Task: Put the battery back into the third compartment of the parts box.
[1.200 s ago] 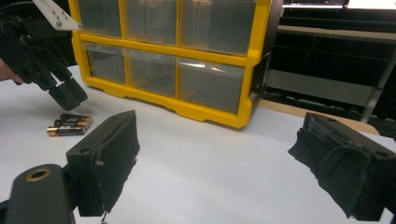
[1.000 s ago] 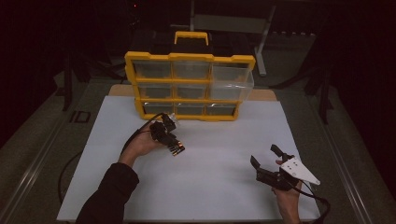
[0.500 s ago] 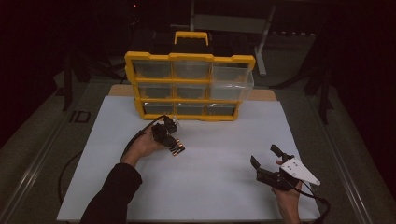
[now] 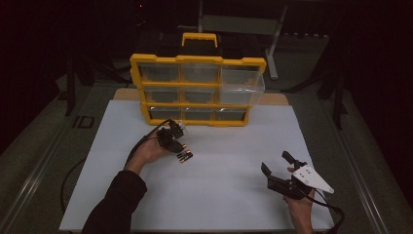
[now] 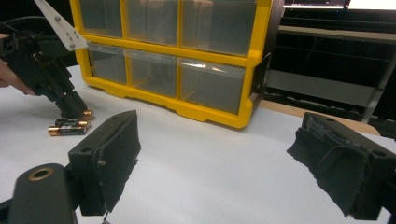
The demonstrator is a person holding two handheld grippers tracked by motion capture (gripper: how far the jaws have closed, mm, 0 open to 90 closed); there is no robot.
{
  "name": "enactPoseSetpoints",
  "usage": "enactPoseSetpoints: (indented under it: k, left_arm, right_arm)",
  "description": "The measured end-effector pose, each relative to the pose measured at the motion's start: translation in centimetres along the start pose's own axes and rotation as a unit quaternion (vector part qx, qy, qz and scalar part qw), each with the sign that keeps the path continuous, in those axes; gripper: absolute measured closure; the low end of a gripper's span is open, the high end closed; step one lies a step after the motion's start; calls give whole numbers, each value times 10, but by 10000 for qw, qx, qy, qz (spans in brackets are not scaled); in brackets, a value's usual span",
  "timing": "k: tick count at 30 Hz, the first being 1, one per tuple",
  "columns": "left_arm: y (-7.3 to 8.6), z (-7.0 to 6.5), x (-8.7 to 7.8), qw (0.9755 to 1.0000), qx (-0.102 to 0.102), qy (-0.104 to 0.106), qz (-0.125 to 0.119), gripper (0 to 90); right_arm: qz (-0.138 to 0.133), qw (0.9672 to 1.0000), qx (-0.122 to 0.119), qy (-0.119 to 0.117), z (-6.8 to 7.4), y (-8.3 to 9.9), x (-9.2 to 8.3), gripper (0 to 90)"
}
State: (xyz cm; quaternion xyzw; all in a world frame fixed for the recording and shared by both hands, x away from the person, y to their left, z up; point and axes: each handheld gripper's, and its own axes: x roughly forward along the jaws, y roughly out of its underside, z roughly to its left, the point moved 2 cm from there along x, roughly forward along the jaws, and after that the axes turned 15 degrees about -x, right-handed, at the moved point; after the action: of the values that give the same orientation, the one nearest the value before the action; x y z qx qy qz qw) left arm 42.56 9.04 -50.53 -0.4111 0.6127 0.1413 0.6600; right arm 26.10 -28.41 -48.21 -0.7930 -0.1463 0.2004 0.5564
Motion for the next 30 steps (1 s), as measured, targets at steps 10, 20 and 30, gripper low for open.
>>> enactPoseSetpoints:
  k: [10, 20, 30]
  left_arm:
    - [-1, -2, -15, 9997, -48, 34, -250, 776]
    - [-2, 0, -45, 9959, -276, 198, -844, 776]
    - [-6, -3, -68, 9898, -311, 314, -1356, 776]
  right_arm:
    - [-2, 10000, -1, -5, 0, 0, 0, 129]
    - [-1, 10000, 17, -27, 0, 0, 0, 131]
    - [-14, 10000, 37, -11, 0, 0, 0, 130]
